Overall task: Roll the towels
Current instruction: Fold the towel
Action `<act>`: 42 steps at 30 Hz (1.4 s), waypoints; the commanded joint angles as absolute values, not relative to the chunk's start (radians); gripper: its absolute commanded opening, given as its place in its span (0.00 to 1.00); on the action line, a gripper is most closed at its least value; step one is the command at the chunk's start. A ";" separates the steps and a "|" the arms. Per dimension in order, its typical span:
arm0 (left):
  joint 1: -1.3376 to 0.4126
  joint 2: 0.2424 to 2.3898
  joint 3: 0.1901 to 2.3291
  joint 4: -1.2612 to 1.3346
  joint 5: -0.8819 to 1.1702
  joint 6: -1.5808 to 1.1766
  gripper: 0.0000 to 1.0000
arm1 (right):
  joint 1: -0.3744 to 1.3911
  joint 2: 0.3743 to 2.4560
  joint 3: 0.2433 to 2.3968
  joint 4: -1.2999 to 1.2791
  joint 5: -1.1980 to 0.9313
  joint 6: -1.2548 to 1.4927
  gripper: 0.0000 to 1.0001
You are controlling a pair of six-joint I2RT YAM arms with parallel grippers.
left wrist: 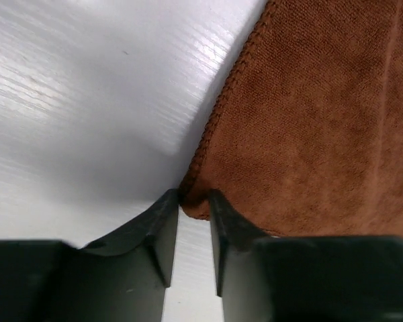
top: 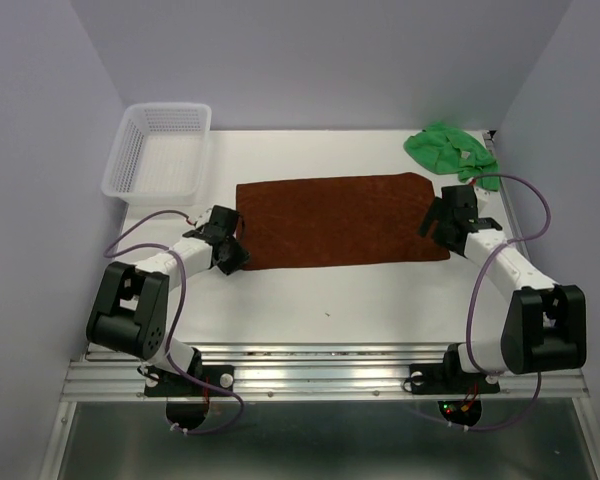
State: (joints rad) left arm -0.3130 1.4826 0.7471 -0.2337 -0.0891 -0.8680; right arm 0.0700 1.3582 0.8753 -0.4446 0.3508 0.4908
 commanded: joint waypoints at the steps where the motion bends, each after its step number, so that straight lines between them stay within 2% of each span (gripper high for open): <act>1: -0.322 1.516 0.750 -0.227 -0.065 -0.851 0.28 | 0.046 1.371 0.897 -0.437 0.388 0.492 1.00; 2: -0.324 1.517 0.749 -0.219 -0.060 -0.848 0.21 | 0.046 1.373 0.896 -0.436 0.388 0.495 1.00; 3: -0.325 1.520 0.746 -0.212 -0.055 -0.847 0.00 | 0.037 1.376 0.896 -0.437 0.377 0.500 1.00; 11: -0.325 1.483 0.745 -0.201 -0.057 -0.830 0.00 | -0.054 1.411 0.871 -0.436 0.315 0.514 1.00; 23: -0.325 1.465 0.753 -0.212 -0.058 -0.818 0.00 | -0.063 1.552 0.900 -0.396 0.222 0.503 0.95; 26: -0.325 1.463 0.753 -0.209 -0.060 -0.818 0.00 | -0.063 1.586 0.902 -0.390 0.224 0.506 0.90; 30: -0.325 1.462 0.753 -0.209 -0.057 -0.819 0.00 | -0.063 1.615 0.896 -0.379 0.233 0.505 0.73; 35: -0.325 1.462 0.753 -0.213 -0.066 -0.821 0.00 | -0.063 1.628 0.891 -0.361 0.245 0.502 0.69; 36: -0.324 1.462 0.755 -0.216 -0.069 -0.821 0.00 | -0.063 1.631 0.890 -0.357 0.245 0.499 0.63; 38: -0.322 1.463 0.755 -0.219 -0.077 -0.822 0.00 | -0.063 1.640 0.887 -0.348 0.245 0.495 0.60; 39: -0.322 1.462 0.755 -0.224 -0.080 -0.824 0.00 | -0.063 1.643 0.887 -0.348 0.239 0.494 0.54; 41: -0.322 1.463 0.756 -0.229 -0.086 -0.824 0.00 | -0.063 1.644 0.881 -0.333 0.230 0.488 0.47; 42: -0.322 1.463 0.759 -0.232 -0.087 -0.824 0.00 | -0.063 1.644 0.877 -0.330 0.223 0.485 0.39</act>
State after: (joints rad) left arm -0.3195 1.5036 0.7486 -0.1921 -0.0555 -0.8349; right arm -0.0597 1.6096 0.8845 -0.3824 0.2398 0.4892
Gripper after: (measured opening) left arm 0.022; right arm 0.494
